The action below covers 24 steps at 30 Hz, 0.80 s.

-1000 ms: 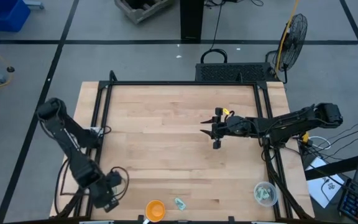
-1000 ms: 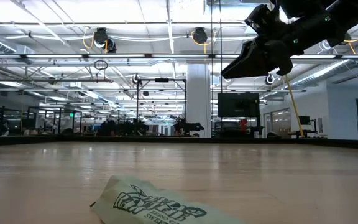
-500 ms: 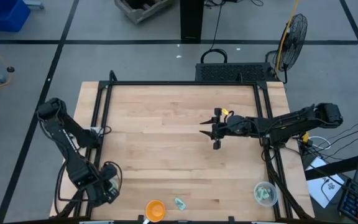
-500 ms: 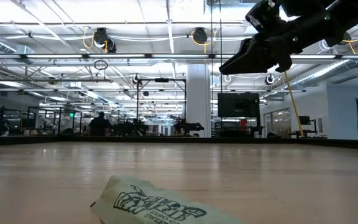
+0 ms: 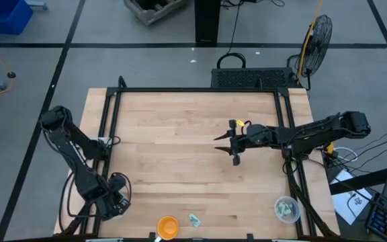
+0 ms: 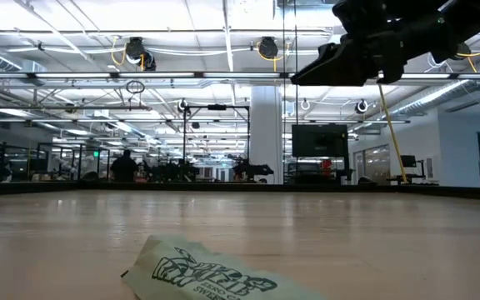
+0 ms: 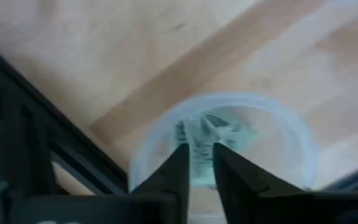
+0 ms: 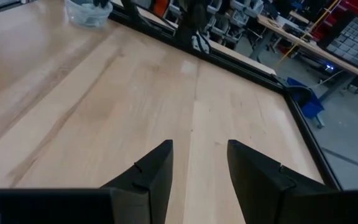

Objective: Pick and place Stevia / Truvia into bins
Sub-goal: Put the stevia packet into the left transparent container, then put the stevia packet into the right transparent container

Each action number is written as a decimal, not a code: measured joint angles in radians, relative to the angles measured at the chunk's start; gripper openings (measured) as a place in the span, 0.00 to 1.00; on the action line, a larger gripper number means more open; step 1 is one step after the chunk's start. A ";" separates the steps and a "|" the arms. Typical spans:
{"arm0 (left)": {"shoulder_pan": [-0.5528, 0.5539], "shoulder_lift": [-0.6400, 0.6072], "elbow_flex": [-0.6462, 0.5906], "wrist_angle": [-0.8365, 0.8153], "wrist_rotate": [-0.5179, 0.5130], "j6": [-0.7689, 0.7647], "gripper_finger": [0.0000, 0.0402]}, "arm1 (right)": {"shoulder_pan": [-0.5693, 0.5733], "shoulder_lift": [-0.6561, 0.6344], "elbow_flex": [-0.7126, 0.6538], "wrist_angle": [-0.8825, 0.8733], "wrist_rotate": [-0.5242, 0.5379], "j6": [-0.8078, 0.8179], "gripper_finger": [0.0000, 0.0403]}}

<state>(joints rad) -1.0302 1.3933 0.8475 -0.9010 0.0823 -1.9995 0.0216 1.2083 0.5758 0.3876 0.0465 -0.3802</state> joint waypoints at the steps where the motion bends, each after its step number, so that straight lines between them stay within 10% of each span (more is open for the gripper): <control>1: 0.000 0.000 -0.009 0.005 0.008 0.000 0.22 | 0.000 0.000 0.000 0.003 -0.001 -0.001 0.36; 12: 0.045 0.000 -0.016 0.024 -0.003 0.040 0.40 | 0.004 0.020 0.000 0.145 -0.345 0.081 0.36; 24: 0.113 -0.070 -0.016 0.023 -0.015 0.144 0.41 | 0.161 0.226 0.096 0.265 -0.418 0.176 0.36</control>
<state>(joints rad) -0.9175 1.3237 0.8314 -0.8776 0.0673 -1.8559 0.1824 1.4342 0.6715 0.6525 -0.3714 -0.2046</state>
